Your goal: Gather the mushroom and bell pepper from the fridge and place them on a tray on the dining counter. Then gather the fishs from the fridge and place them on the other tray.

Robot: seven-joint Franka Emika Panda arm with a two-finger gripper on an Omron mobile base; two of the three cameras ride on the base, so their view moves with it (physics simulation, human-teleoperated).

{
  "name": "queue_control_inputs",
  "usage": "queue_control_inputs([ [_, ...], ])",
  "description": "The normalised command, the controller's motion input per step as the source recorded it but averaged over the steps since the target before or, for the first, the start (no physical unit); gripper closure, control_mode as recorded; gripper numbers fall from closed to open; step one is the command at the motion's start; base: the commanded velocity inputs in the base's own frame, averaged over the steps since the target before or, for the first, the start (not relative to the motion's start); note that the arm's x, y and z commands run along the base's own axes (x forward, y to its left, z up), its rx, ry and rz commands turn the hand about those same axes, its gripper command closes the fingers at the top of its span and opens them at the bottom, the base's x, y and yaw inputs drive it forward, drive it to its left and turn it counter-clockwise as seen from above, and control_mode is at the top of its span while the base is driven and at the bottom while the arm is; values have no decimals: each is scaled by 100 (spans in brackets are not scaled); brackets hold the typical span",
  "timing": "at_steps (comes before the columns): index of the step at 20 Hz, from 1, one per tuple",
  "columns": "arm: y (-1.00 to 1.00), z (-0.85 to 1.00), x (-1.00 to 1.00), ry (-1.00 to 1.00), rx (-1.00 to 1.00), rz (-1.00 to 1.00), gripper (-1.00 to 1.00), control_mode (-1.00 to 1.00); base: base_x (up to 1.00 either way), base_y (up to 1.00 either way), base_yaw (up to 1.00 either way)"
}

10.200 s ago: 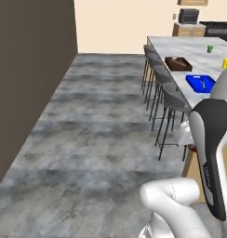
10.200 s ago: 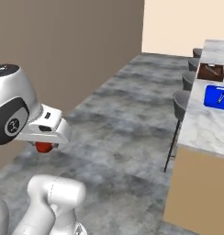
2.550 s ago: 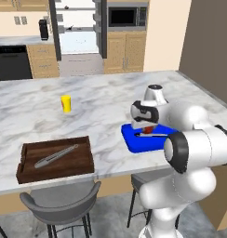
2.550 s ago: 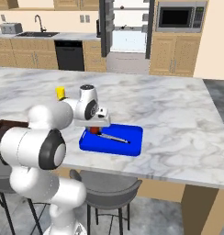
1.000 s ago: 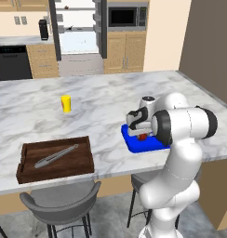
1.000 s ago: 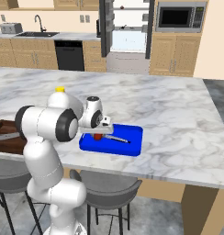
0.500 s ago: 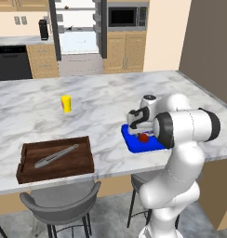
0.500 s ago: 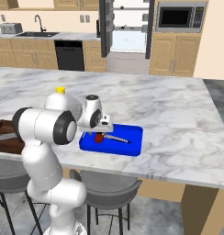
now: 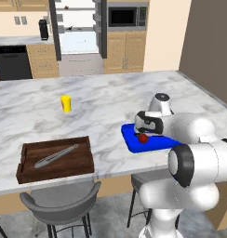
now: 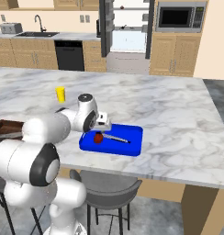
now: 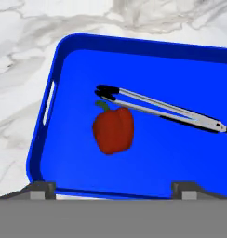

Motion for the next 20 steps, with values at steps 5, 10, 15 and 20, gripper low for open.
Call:
queue_control_inputs([
  [5,-1,73,-75,-1,0,1,-100,-100,0,0,0],
  [10,0,84,-52,0,0,0,-100,-100,0,0,0],
  [15,0,77,-47,1,0,0,-100,-100,0,0,0],
  [20,11,68,-58,7,0,0,-100,-100,0,0,0],
])
